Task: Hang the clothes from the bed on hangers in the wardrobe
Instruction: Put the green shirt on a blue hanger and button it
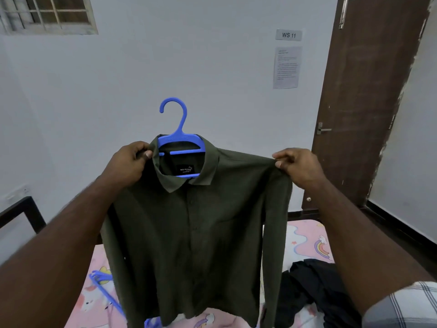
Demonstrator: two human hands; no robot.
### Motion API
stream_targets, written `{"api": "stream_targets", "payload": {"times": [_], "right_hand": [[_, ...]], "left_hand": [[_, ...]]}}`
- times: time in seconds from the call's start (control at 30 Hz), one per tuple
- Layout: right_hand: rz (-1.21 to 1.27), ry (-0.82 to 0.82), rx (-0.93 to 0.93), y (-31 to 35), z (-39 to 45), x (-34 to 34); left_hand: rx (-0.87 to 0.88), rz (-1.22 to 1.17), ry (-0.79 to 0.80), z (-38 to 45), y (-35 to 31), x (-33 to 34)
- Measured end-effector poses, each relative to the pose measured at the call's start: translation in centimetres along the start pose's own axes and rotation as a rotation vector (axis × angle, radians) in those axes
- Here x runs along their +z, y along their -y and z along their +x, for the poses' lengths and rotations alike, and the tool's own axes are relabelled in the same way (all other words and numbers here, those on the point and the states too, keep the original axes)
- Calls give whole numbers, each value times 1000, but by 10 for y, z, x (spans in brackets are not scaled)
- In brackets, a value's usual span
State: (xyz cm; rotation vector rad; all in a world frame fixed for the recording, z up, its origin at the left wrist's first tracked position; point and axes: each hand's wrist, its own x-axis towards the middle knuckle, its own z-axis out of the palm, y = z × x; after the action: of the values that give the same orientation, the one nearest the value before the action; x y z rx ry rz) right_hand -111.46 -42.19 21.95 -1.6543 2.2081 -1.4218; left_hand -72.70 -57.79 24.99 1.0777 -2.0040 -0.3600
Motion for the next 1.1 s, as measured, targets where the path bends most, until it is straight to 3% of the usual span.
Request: {"api": "stream_targets", "payload": {"times": [0.1,0.23,0.37,0.5,0.8,0.93,1.1], "right_hand": [[-109,130,35,1,-2,4],[-10,-76,-49,24,-6,5],[-13,149,-198,64,-12,28],[-63,264,-197,75,-11,39],[-21,98,-135,58,-7,30],[14,93,-102,48,-5,19],[16,113,-101,41,-3,13]], "left_hand": [[2,-4,6,-1,-1,5],[-2,-11,9,-4,-3,16],[25,-21,61,-7,-17,37],[35,-58,82,-9,-29,46],[-70,-140,108,-29,10,23],[-222,-136,136,-45,48,24],[-268,-171,50,-46,55,26]]}}
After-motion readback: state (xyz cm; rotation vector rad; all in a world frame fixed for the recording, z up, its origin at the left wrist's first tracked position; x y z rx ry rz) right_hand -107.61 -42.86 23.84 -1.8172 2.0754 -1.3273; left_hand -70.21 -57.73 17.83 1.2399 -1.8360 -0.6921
